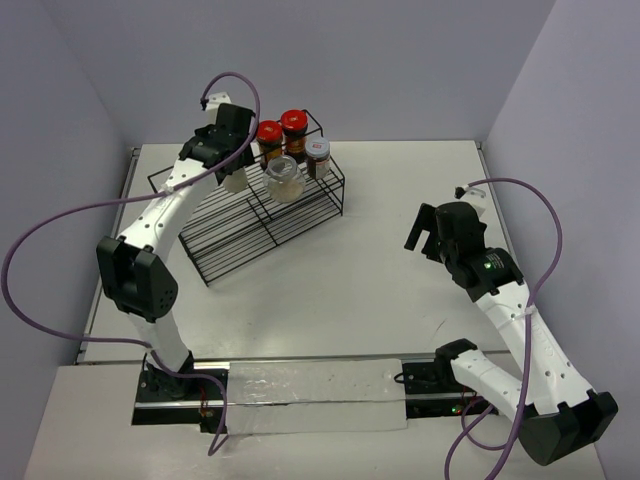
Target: Organize the condiment bottles
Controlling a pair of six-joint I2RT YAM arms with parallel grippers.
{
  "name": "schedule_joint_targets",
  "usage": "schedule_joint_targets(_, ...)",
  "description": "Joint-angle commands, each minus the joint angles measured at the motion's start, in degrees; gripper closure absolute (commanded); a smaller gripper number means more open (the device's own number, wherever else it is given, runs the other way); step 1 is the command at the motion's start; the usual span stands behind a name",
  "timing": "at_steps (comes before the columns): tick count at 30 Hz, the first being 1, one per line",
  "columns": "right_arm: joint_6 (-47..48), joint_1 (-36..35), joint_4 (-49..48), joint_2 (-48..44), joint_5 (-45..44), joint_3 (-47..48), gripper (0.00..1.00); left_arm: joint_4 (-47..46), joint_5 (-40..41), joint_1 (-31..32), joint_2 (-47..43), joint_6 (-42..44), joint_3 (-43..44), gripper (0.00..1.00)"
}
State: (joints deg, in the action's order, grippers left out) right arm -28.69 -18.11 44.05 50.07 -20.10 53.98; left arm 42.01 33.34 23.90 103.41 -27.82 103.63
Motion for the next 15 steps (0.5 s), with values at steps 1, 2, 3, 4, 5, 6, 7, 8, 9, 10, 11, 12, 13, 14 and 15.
schedule_joint_targets(1,-0.2,0.2,-2.0,0.2,0.0,0.3,0.0,-1.5,-3.1,0.4,-3.3,-0.2,-2.5,0.37)
schedule_joint_targets(2,-0.3,0.2,-2.0,0.4,0.0,0.3,0.0,-1.6,-3.4,0.4,-3.7,0.0,-2.6,0.26)
schedule_joint_targets(3,-0.3,0.2,-2.0,0.5,0.1,0.3,0.0,-1.6,-3.5,0.4,-3.9,0.0,-2.5,0.19)
schedule_joint_targets(4,-0.3,0.2,-2.1,0.5,0.1,0.4,0.0,-1.4,-3.6,0.4,-4.0,0.1,-2.1,0.14)
schedule_joint_targets(5,-0.5,0.2,-2.1,0.6,0.1,0.5,0.0,-0.8,-3.7,0.4,-4.1,0.3,-1.3,0.03)
schedule_joint_targets(6,-0.6,0.2,-2.0,0.6,0.1,0.4,0.0,-0.1,-3.6,0.6,-4.3,0.4,-0.4,0.01)
schedule_joint_targets(7,-0.6,0.2,-2.0,0.6,0.1,0.6,0.0,0.6,-3.4,0.7,-4.6,0.5,0.2,0.0)
schedule_joint_targets(8,-0.6,0.2,-2.0,0.7,0.1,0.7,0.0,1.0,-3.2,0.9,-5.1,0.6,1.0,0.01)
schedule_joint_targets(9,-0.6,0.2,-1.8,0.8,0.0,0.9,0.0,1.2,-3.0,1.0,-5.7,0.8,2.0,0.01)
schedule_joint_targets(10,-0.6,0.2,-1.5,1.0,-0.3,1.1,0.0,1.4,-2.8,1.2,-6.4,1.0,3.2,0.01)
schedule_joint_targets(11,-0.7,0.2,-1.3,1.1,-0.7,1.2,0.0,1.6,-2.6,1.4,-7.2,1.0,3.8,0.01)
schedule_joint_targets(12,-0.8,0.2,-1.1,1.2,-1.2,1.4,0.0,1.6,-2.6,1.5,-7.5,1.2,4.4,0.0)
schedule_joint_targets(13,-1.3,0.2,-0.9,1.3,-2.1,1.5,0.0,1.2,-2.9,1.8,-8.8,1.8,4.8,0.0)
schedule_joint_targets(14,-2.2,0.2,-0.5,1.4,-3.4,1.7,0.0,0.1,-3.6,2.3,-11.2,2.8,4.7,0.0)
schedule_joint_targets(15,-3.0,0.2,0.0,1.6,-5.0,2.0,0.0,-1.0,-4.6,3.0,-13.9,4.0,4.1,0.01)
